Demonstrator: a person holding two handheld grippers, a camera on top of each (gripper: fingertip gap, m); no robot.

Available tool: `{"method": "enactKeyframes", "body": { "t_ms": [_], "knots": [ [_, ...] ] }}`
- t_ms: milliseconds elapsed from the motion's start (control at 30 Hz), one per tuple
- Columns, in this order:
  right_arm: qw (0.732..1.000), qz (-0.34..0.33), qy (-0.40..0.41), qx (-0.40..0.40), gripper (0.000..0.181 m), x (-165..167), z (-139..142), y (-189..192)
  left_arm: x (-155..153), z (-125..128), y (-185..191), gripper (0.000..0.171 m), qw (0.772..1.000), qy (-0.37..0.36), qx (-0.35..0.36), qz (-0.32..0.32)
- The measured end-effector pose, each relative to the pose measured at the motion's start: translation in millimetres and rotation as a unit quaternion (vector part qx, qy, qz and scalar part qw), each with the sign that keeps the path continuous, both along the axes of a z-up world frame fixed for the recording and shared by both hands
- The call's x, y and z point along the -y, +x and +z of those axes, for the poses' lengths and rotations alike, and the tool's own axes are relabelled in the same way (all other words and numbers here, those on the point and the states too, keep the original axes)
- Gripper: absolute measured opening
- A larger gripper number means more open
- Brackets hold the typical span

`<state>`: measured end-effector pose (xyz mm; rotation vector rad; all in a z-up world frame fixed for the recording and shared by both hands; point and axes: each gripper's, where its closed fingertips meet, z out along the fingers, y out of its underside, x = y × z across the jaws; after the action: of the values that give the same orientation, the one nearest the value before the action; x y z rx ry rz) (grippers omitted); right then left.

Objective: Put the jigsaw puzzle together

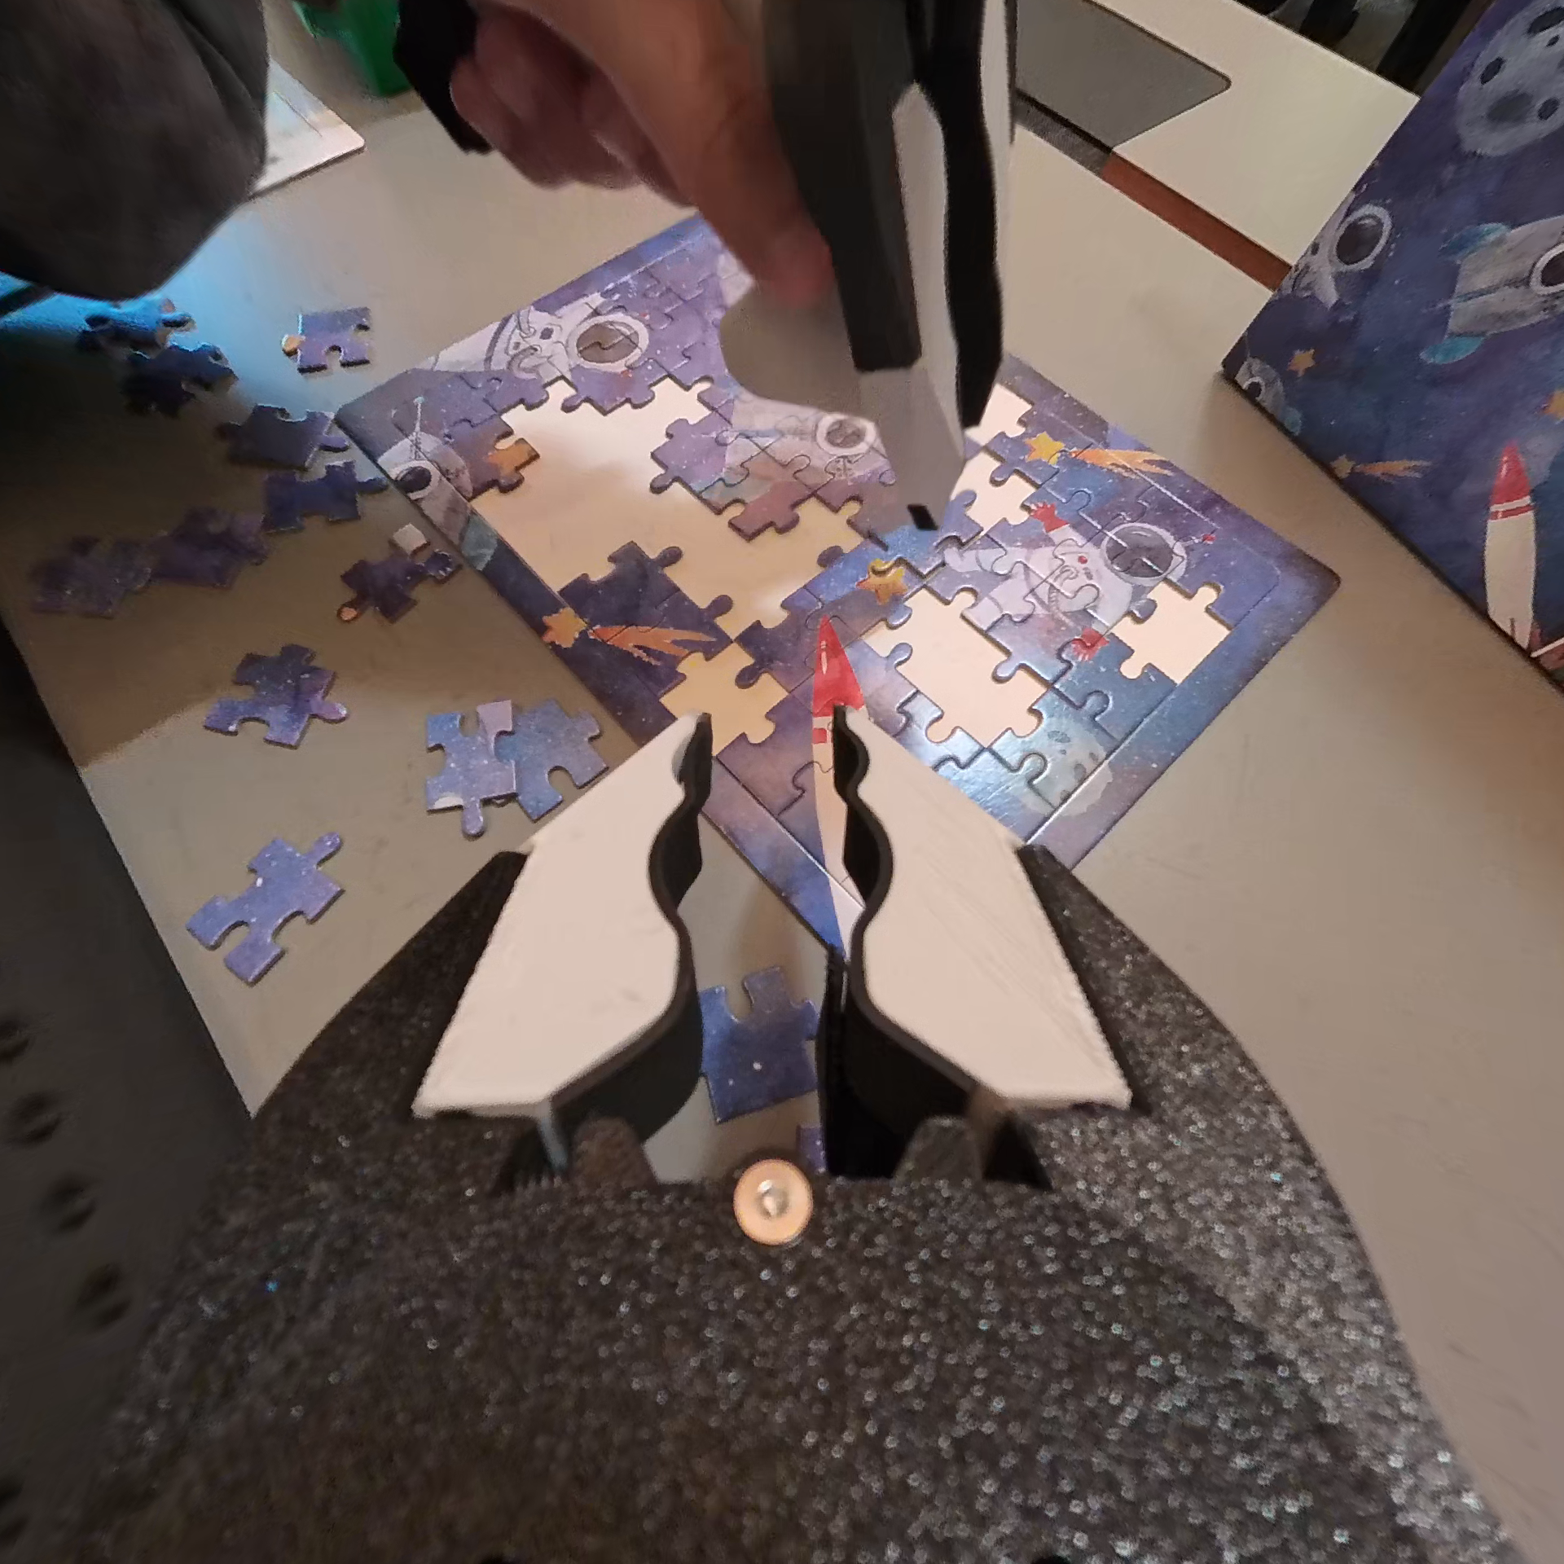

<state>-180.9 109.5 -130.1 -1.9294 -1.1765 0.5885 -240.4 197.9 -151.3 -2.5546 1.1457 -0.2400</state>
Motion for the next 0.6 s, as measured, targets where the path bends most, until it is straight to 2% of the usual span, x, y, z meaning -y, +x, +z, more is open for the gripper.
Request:
{"method": "enactKeyframes", "body": {
  "t_ms": [67,133,200,433,600],
  "knots": [
    [1.0,0.0,-0.001,0.0,0.028,0.3,-0.1,0.0,-0.5,2.7,-1.5,0.039,1.0,-0.006,0.008,0.0],
    [1.0,0.001,-0.001,0.001,0.028,0.5,-0.3,0.2,1.0,-0.6,-2.7,0.023,1.0,-0.014,0.007,-0.007],
    [1.0,0.001,-0.002,0.003,0.028,0.6,-0.9,0.1,5.8,-6.8,-1.2,0.016,0.999,-0.029,0.005,-0.019],
    [1.0,0.004,-0.005,0.007,0.028,2.0,-2.8,0.0,10.0,-18.3,3.2,0.017,0.999,-0.033,-0.011,-0.034],
    [1.0,0.008,-0.006,0.013,0.028,3.1,-5.5,-1.0,6.5,-14.7,2.2,0.019,0.999,-0.023,-0.012,-0.031]
  ]
}}
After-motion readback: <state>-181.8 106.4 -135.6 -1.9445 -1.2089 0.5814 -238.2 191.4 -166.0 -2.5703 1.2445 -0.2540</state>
